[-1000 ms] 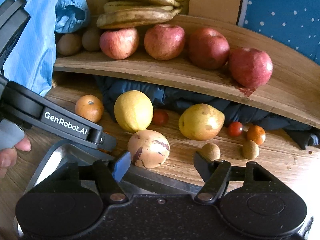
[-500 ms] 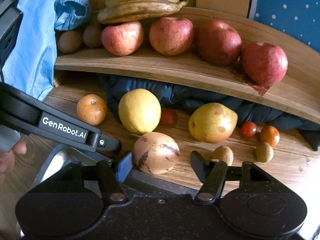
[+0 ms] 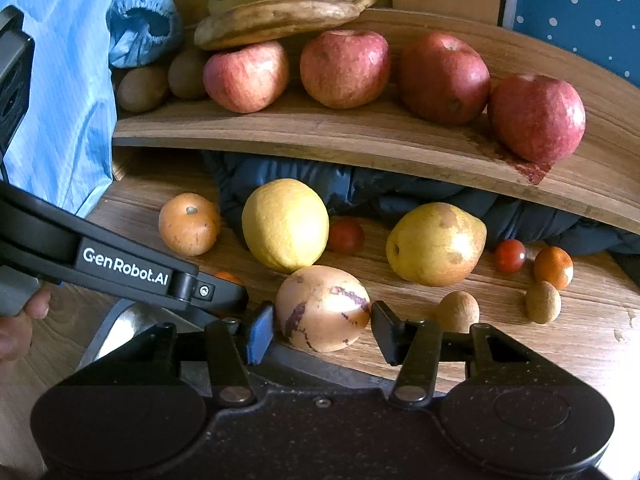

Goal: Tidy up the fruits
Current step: 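Close the left tool on the tangerine while the right tool grasps the brown-streaked fruit, then carry the tangerine and brown-streaked fruit back over the tray with both tools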

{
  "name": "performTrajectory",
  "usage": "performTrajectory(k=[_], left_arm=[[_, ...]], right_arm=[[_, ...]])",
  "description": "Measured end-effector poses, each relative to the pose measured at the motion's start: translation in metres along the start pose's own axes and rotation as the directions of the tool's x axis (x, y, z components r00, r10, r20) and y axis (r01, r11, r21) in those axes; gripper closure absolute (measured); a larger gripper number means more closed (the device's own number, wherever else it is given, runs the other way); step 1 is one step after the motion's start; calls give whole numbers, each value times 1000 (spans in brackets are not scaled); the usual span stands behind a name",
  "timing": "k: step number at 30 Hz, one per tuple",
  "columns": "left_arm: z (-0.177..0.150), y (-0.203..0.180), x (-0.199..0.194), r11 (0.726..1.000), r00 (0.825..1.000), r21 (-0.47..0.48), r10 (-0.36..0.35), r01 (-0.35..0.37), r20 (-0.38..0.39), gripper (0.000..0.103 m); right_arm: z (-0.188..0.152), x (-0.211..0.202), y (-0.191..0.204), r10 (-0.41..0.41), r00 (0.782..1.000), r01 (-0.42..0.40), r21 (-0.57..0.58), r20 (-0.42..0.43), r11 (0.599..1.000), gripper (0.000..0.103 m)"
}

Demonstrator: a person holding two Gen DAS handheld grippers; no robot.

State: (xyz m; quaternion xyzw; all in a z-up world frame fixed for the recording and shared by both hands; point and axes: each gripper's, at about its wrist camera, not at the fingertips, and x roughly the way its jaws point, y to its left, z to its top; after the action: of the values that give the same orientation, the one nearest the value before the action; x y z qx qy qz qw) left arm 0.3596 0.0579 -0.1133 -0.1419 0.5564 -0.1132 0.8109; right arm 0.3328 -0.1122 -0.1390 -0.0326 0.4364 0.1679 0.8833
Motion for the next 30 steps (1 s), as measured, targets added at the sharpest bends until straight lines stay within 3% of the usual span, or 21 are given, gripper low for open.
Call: performTrajectory(k=[16,30], left_arm=[[-8,-1,-24,1000,998,3,-9,9,54,73],[-39,-8,-47,1000,997,20,-6,5,80,73]], right_arm=[[-6,-29,3,-3,998,3,12,67,1000,49],[-25,-73,24,19,993,-18,-10,116,1000,49]])
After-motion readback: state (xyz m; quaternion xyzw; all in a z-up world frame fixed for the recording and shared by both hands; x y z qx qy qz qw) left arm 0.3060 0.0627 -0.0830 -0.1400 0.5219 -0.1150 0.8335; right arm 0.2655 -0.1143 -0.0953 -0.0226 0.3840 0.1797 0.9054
